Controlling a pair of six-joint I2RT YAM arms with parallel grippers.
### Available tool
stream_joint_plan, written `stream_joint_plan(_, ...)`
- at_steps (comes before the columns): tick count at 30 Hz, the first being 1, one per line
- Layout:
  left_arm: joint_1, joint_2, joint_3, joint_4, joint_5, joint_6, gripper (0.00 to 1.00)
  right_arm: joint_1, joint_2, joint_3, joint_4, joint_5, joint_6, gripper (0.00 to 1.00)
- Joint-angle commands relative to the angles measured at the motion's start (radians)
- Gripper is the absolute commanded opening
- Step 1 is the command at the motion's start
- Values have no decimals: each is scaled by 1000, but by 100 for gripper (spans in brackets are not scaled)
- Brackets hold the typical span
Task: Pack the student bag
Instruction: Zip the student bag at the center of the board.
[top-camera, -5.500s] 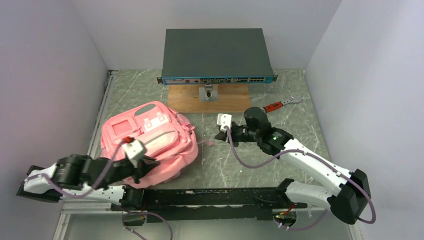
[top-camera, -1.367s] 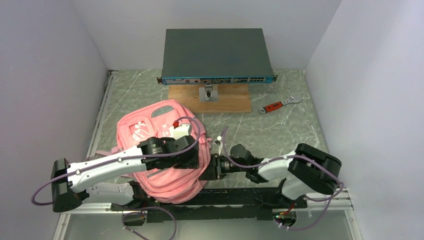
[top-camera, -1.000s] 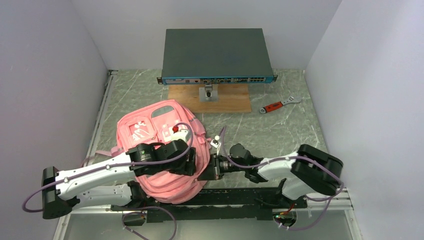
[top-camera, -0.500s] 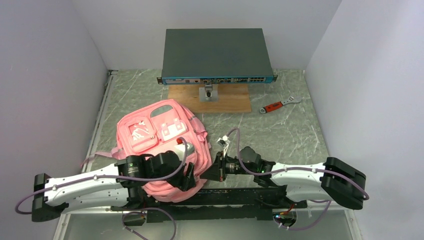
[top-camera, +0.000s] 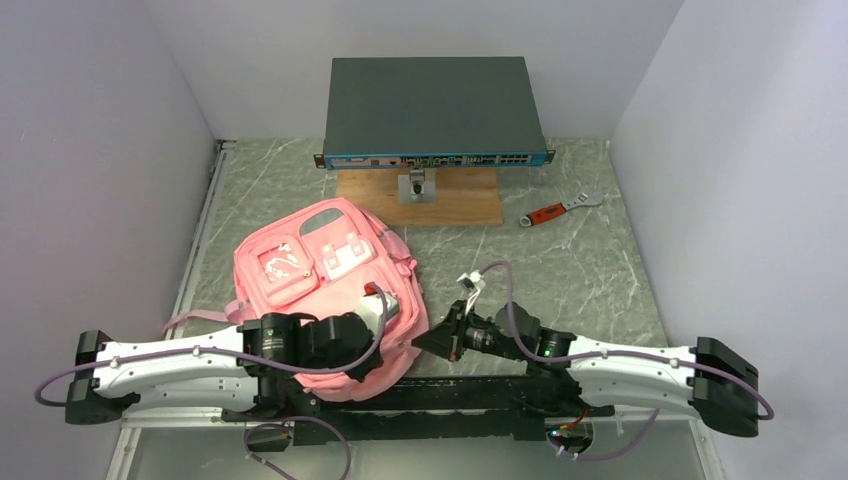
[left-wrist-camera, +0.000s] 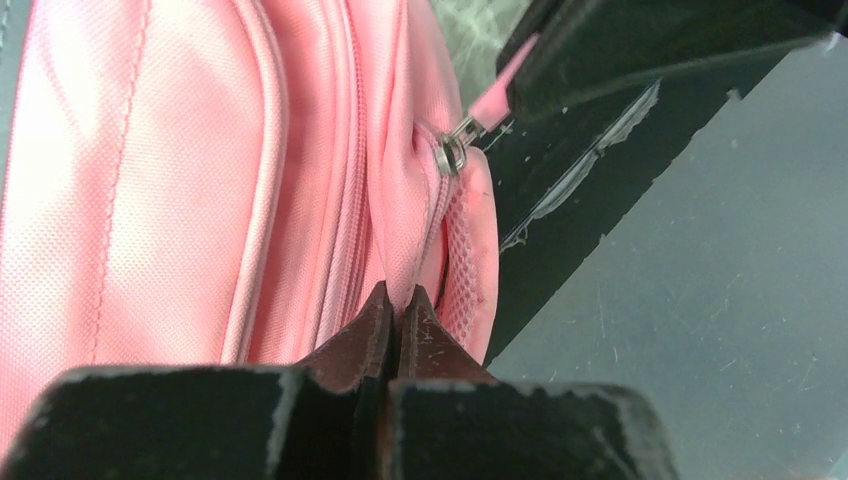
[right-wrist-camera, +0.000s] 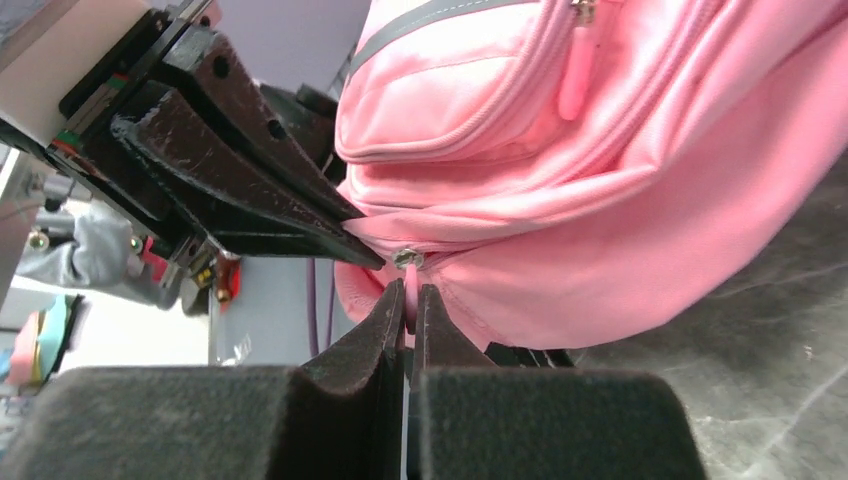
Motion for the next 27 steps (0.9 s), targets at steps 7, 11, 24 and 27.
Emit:
stream_joint_plan(7, -95, -132, 45, -34, -54, 125, 0, -284, -80, -2, -175, 278, -197, 0)
stream_joint_plan(11, -107, -177, 60, -43, -41, 162, 0, -360, 21, 71, -150, 295, -278, 0)
stream_joint_plan(24, -110, -329, 137, -124, -6, 222, 0, -458, 586, 386, 193, 279, -406, 0)
stream_joint_plan(27, -110, -369, 138, -97, -10, 233, 0, -446, 685, 446, 240, 306, -372, 0)
